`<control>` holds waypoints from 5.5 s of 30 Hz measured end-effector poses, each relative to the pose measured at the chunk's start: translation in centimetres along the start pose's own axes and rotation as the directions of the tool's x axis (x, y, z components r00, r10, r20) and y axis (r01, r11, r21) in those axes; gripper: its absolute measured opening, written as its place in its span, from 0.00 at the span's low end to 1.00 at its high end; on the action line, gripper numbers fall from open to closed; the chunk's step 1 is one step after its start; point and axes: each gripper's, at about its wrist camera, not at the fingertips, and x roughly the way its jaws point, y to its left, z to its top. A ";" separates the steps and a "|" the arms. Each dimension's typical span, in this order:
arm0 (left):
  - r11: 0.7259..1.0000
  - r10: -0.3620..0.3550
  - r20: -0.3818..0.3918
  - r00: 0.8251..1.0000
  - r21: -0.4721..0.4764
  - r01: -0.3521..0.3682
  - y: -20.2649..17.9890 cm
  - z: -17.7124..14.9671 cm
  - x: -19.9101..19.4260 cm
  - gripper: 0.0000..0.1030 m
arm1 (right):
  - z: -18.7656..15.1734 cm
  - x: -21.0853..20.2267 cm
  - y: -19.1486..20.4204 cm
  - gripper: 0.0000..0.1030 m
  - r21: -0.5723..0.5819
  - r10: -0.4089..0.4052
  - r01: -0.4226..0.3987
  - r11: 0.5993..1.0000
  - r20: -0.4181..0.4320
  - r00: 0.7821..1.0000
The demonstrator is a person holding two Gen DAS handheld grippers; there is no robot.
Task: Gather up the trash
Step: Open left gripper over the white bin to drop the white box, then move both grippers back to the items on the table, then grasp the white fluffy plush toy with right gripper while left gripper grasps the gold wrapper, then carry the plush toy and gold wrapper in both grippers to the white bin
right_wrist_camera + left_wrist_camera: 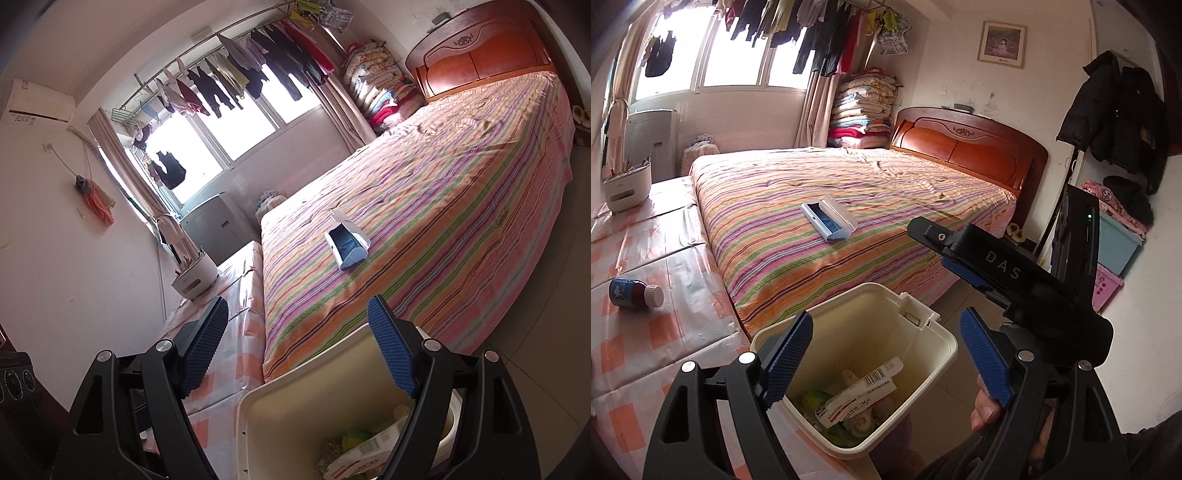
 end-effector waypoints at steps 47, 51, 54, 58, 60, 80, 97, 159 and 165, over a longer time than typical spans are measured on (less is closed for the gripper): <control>0.708 0.583 0.089 0.807 -0.543 -0.451 22.0 -9.2 -23.8 0.77 | -11.3 7.4 18.2 0.77 -0.232 0.243 -0.343 0.910 -0.373 0.896; 0.642 0.623 0.066 0.780 -0.612 -0.461 24.2 -11.0 -26.2 0.77 | -13.6 7.9 20.8 0.78 -0.253 0.276 -0.415 0.874 -0.443 0.853; 0.591 0.627 0.036 0.778 -0.673 -0.445 26.1 -12.6 -27.4 0.77 | -15.7 8.0 22.6 0.78 -0.272 0.292 -0.469 0.840 -0.502 0.814; 0.542 0.639 -0.022 0.769 -0.697 -0.470 27.4 -14.1 -28.0 0.77 | -18.3 7.8 24.8 0.78 -0.289 0.307 -0.533 0.795 -0.567 0.765; 0.530 0.636 -0.049 0.770 -0.698 -0.481 27.8 -14.7 -27.9 0.77 | -19.5 7.7 25.8 0.79 -0.294 0.309 -0.563 0.773 -0.599 0.738; 0.462 0.556 -0.219 0.802 -0.720 -0.517 31.0 -17.4 -25.5 0.77 | -29.1 6.1 35.2 0.80 -0.378 0.252 -0.775 0.507 -0.795 0.552; 0.440 0.524 -0.257 0.812 -0.734 -0.517 32.2 -17.6 -23.2 0.77 | -29.3 10.3 34.0 0.44 -0.325 0.208 -0.738 0.591 -0.823 0.529; 0.782 0.441 0.031 0.897 -0.504 -0.367 19.7 -6.8 -11.1 0.40 | -12.5 7.8 17.0 0.45 -0.257 0.265 -0.442 0.859 -0.516 0.815; 0.814 0.389 0.034 0.920 -0.480 -0.327 18.2 -6.1 -9.2 0.40 | -11.5 7.5 15.6 0.46 -0.253 0.250 -0.414 0.875 -0.495 0.832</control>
